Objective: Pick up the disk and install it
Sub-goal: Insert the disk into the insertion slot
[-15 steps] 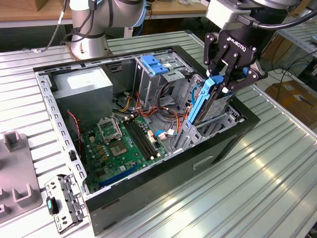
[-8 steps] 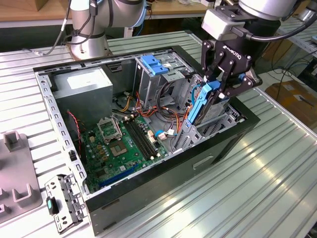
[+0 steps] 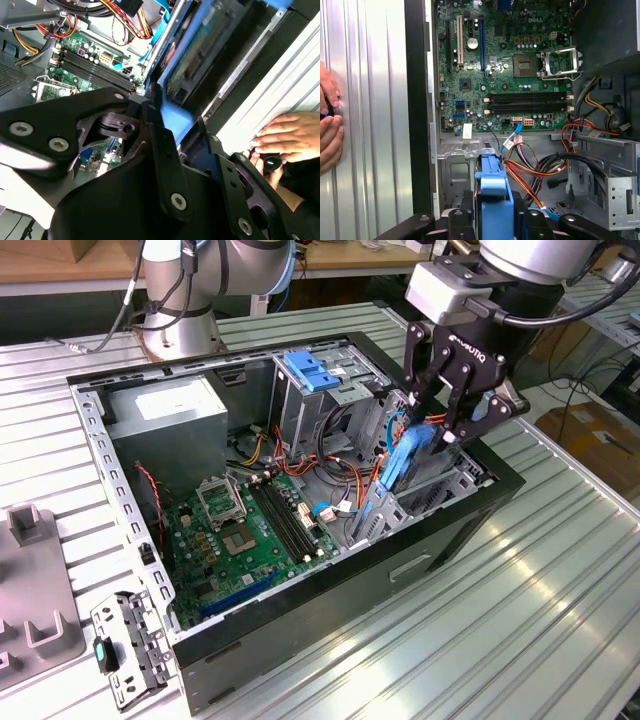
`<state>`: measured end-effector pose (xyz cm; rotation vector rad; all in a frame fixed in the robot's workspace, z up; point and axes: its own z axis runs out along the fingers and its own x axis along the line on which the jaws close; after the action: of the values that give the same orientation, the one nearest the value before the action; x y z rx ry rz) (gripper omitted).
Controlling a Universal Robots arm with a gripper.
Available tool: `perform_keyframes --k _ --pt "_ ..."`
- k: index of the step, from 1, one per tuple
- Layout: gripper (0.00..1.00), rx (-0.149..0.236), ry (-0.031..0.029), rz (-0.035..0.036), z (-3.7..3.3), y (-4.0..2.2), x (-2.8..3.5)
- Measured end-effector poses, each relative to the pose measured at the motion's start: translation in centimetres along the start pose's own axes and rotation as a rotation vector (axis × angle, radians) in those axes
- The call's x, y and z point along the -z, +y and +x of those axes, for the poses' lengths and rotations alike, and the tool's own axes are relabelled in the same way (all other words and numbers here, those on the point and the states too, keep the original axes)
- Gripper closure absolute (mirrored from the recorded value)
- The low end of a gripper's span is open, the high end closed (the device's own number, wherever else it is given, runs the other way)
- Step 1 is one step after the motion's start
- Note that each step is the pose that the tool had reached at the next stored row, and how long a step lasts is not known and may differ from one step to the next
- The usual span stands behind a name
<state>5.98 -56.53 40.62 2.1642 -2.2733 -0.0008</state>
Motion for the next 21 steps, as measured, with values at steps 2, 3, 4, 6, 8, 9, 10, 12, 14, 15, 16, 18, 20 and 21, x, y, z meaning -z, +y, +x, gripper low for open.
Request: perform_keyframes --k 2,3,4,6,8,9,10,12,14,15,16,18,20,21 --pt "0.5 0.0 -0.0001 0.0 0.0 0.0 -0.01" --pt "0.5 0.0 -0.0001 0.0001 0.0 0.0 -0.03" --pt "0.5 0.0 -0.0003 0.0001 0.0 0.0 -0.08" --pt "0.51 0.0 -0.0004 0.0001 0.03 0.0 -0.28" --pt "0.65 0.001 -0.0004 0.0 0.12 -0.01 -0.76" --pt "0.65 0.001 -0.0003 0.0 0.17 -0.01 -0.95" --pt "0.65 0.001 -0.0003 0.0001 0.2 -0.01 -1.14" --pt "0.82 0.001 -0.0004 0.0001 0.26 -0.02 -1.75" --pt "0.88 0.001 -0.0003 0.0 0.3 -0.02 -2.21" --pt "0.89 0.001 -0.0003 0.0001 0.32 -0.02 -2.39" --pt "0.89 0.001 -0.0003 0.0001 0.33 -0.02 -2.56" --pt "0.89 0.001 -0.0003 0.0 0.35 -0.02 -2.99" --pt "0.89 0.001 -0.0003 0.0 0.36 -0.03 -3.4" --pt "0.89 0.001 -0.0003 0.0001 0.36 -0.03 -3.71"
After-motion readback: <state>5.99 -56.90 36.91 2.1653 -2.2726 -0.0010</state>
